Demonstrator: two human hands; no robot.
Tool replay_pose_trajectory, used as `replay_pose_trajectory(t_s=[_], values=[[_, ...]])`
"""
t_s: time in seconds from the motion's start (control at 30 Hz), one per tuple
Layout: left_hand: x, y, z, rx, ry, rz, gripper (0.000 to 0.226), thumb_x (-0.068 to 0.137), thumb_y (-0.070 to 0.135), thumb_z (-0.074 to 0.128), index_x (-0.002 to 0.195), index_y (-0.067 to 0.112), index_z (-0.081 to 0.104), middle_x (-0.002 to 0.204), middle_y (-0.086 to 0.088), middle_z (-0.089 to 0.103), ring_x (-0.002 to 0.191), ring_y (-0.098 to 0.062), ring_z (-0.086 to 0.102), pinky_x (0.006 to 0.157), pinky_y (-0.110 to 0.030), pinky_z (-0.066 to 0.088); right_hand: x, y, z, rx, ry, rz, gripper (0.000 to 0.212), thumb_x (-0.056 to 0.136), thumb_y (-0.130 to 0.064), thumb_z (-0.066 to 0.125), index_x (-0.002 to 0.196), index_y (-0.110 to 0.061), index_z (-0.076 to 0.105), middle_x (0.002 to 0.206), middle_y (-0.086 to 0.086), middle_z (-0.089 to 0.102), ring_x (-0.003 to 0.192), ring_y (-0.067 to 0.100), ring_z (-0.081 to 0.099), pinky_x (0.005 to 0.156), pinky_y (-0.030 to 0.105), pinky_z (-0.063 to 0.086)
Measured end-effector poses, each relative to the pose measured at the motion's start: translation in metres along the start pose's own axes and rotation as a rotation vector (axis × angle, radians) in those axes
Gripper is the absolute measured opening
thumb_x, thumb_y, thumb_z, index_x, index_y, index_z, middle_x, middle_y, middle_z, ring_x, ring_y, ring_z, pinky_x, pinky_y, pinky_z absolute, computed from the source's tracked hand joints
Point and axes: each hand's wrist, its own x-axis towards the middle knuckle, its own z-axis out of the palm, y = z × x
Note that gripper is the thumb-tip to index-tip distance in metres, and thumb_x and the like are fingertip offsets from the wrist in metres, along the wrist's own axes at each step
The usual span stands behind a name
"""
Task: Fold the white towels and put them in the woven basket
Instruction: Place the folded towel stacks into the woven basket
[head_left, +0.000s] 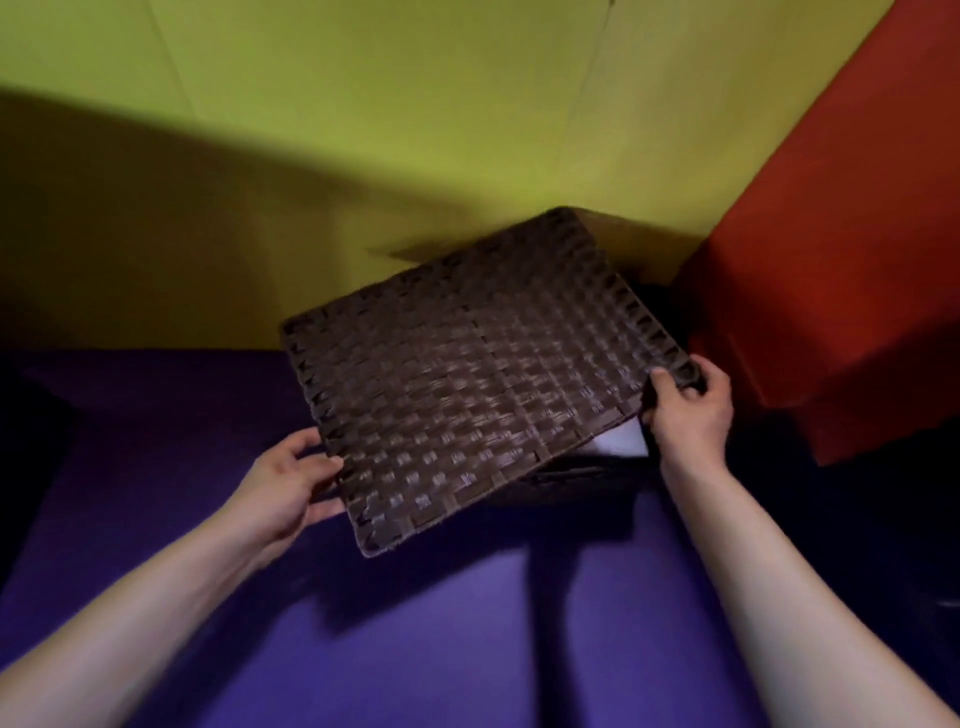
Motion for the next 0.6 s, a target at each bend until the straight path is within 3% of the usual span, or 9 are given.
replay_pose_trajectory(t_s=[0.07,0.1,0.17,0.3,0.4,0.6], values=[[0.012,0.008,0.026,0.048,-0.002,0.046,0.028,0.101,-0.006,0.046,0.118,0.013,0.058,0.091,-0.005,0.071,0.08,-0.015,0.068,0.05,-0.025,0.057,0.022,0.014,-0.021,-0.117,0.059,-0.026,0.05,0.079,-0.04,0.074,0.124,-0.021,0.062,0.103,0.018,0.072,0.074,0.026,0.069,0.076,0.045,0.06],[0.018,0.012,0.038,0.097,0.006,0.079,0.027,0.101,-0.006,0.046,0.116,0.013,0.059,0.089,-0.003,0.069,0.076,-0.011,0.068,0.048,-0.021,0.055,0.031,0.02,-0.031,-0.173,0.08,-0.036,0.049,0.079,-0.04,0.074,0.122,-0.018,0.065,0.108,0.017,0.073,0.09,0.028,0.071,0.089,0.047,0.058],[0.032,0.017,0.057,0.23,0.021,0.166,0.025,0.101,-0.005,0.048,0.115,0.012,0.061,0.084,0.0,0.067,0.071,-0.007,0.067,0.051,-0.017,0.054,0.042,0.025,-0.047,-0.265,0.104,-0.042,0.041,0.087,-0.033,0.074,0.121,-0.012,0.068,0.118,0.014,0.071,0.109,0.03,0.067,0.102,0.044,0.051],[0.059,0.018,0.078,0.651,0.061,0.36,0.026,0.1,0.007,0.055,0.125,0.014,0.063,0.094,-0.005,0.069,0.087,-0.024,0.069,0.077,-0.038,0.06,0.05,0.035,-0.062,-0.372,0.119,-0.035,0.04,0.094,-0.033,0.068,0.126,-0.01,0.064,0.124,0.014,0.068,0.118,0.034,0.062,0.101,0.038,0.046],[0.07,0.013,0.083,0.874,0.117,0.437,0.032,0.101,0.014,0.052,0.131,0.015,0.059,0.107,-0.015,0.065,0.091,-0.027,0.066,0.081,-0.032,0.05,0.047,0.047,-0.067,-0.424,0.124,-0.026,0.04,0.094,-0.034,0.066,0.125,-0.01,0.063,0.124,0.016,0.067,0.117,0.036,0.061,0.099,0.038,0.045],[0.073,0.009,0.083,0.96,0.203,0.524,0.04,0.102,0.009,0.044,0.139,-0.002,0.053,0.116,-0.023,0.059,0.099,-0.032,0.061,0.089,-0.032,0.047,0.039,0.071,-0.075,-0.497,0.133,-0.007,0.034,0.09,-0.036,0.066,0.111,-0.01,0.065,0.112,0.016,0.066,0.106,0.037,0.062,0.094,0.044,0.048]])
